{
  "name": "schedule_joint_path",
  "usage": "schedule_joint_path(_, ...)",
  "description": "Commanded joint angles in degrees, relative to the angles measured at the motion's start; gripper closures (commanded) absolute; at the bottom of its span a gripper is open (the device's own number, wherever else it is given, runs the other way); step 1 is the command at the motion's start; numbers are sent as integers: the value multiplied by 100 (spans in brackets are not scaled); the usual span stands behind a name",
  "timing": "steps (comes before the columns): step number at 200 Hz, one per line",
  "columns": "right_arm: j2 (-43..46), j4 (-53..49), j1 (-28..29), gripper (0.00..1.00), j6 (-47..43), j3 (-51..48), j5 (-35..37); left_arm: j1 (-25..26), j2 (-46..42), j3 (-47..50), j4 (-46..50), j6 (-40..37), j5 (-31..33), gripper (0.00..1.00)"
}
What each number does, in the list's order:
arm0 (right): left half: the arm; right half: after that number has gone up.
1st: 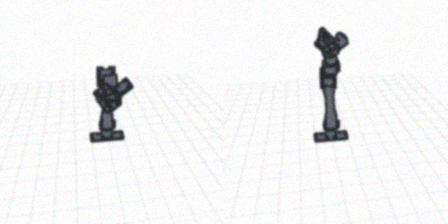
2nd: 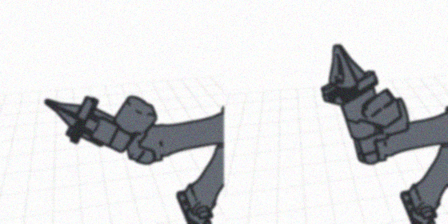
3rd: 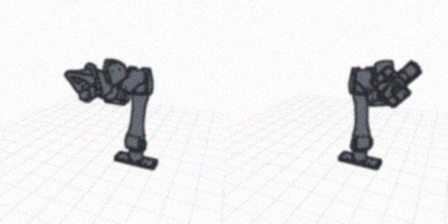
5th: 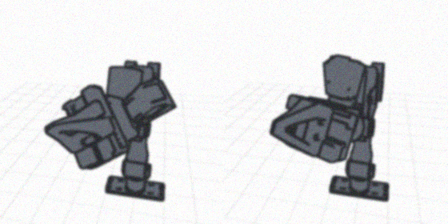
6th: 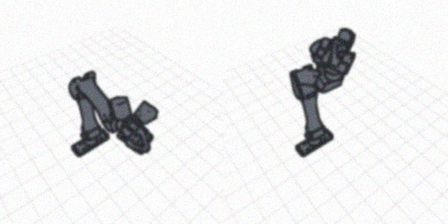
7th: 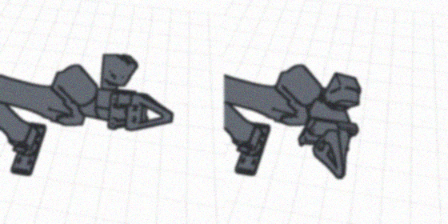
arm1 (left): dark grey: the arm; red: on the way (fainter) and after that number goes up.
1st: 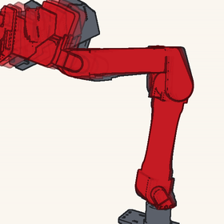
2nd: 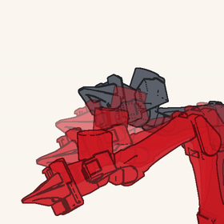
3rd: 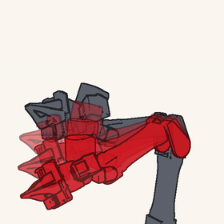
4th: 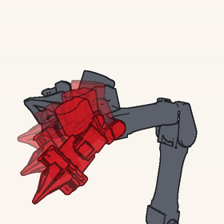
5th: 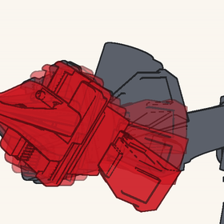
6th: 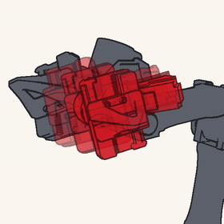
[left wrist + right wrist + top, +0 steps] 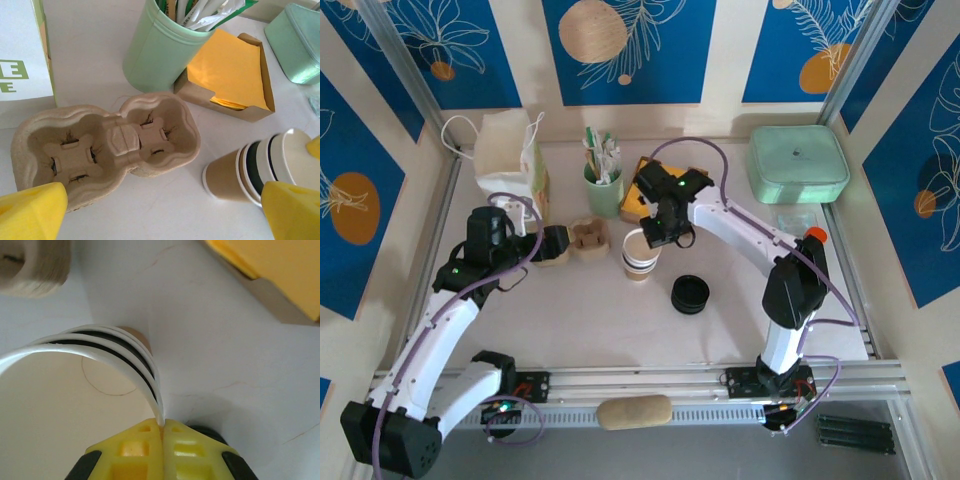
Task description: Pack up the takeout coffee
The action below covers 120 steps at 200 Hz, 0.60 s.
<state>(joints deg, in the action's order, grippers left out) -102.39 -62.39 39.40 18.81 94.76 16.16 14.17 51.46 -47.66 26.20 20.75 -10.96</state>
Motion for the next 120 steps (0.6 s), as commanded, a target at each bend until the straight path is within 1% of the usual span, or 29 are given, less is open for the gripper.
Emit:
schedule_joint_path(1, -156, 112, -221, 100, -56, 236, 76, 86, -21, -85, -55, 49, -99, 0)
schedule_joint_path(30, -290, 118, -407, 100, -69, 375, -38, 102, 5, -86, -77, 60, -108, 1)
schedule_joint_path(71, -444, 30, -485, 100, -105, 573, -276, 143, 65, -111, -94, 77, -108, 0)
schedule_joint_path(120, -288, 25, -606, 100, -35, 751, -702, 200, 160, -173, -74, 52, -108, 1)
